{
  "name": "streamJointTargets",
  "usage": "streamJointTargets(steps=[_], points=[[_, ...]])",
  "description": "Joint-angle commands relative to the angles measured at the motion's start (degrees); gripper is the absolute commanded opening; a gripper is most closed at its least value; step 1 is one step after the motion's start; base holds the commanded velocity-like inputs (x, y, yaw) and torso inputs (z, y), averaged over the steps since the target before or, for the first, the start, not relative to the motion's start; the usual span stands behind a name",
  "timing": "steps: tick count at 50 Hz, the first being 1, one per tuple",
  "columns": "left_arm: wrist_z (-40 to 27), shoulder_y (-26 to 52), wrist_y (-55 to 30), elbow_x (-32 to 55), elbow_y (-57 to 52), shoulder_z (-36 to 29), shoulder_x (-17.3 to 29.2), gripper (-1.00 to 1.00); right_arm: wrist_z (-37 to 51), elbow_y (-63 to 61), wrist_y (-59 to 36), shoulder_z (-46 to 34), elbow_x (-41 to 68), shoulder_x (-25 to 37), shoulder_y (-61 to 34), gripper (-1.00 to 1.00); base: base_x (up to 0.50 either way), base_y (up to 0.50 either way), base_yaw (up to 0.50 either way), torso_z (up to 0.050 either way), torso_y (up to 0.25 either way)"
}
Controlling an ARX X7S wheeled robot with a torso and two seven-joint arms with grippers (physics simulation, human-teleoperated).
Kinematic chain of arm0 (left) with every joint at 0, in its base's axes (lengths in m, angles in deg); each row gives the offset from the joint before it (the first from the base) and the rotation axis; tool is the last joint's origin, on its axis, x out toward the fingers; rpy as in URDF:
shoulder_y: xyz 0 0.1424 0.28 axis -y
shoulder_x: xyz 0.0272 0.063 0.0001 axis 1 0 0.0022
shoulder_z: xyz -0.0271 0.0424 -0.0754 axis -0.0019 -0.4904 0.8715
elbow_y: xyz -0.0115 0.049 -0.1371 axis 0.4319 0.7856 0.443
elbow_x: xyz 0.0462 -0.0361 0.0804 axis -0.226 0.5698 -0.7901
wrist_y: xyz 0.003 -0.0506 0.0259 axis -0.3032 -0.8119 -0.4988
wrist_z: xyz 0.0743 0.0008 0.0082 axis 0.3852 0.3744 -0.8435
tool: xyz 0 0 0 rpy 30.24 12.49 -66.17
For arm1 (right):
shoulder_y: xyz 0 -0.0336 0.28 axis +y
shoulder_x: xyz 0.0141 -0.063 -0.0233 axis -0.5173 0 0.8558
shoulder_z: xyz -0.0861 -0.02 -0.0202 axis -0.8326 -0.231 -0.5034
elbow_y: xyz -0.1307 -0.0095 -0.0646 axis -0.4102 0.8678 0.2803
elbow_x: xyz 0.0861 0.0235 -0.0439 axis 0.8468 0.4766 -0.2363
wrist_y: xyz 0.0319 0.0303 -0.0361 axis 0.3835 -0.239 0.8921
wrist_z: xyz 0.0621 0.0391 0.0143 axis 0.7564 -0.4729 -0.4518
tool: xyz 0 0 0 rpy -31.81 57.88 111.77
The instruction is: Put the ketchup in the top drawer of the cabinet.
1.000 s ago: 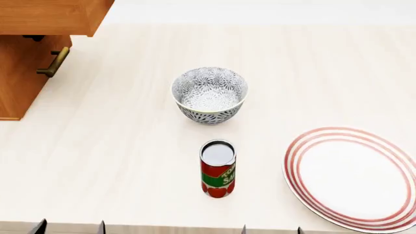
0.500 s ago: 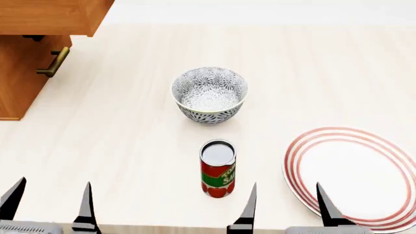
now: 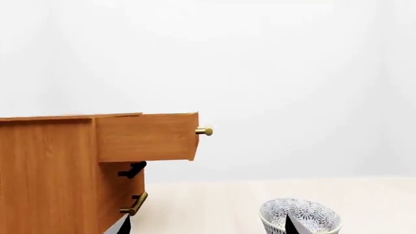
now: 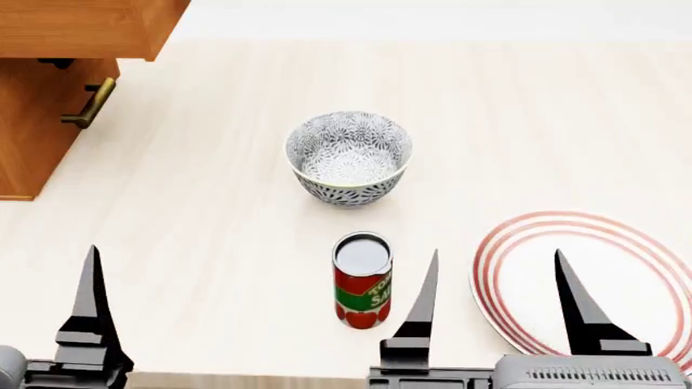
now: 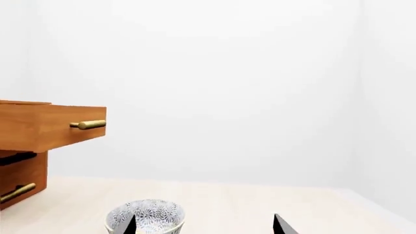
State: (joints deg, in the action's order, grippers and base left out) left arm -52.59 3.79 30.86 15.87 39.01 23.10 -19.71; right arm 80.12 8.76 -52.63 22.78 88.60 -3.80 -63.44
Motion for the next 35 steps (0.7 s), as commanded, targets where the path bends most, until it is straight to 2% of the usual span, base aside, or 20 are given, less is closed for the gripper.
streamJointTargets(steps=[1,35], points=[[-0.5,0.1,-1.5,1.5,-3.4,0.7,0.7,1.0,0.6,-3.2,-2.3,0.6,1.9,0.2,-0.4,1.0,0.12,0.0,0.0,0.0,0.0],[-2.9,0.5,-1.1,2.7,-2.0,-1.1,2.5,1.0,2.3,-2.0,-2.2,-0.9,3.2,1.8,-1.2,1.0,0.49,0.0,0.0,0.0,0.0]])
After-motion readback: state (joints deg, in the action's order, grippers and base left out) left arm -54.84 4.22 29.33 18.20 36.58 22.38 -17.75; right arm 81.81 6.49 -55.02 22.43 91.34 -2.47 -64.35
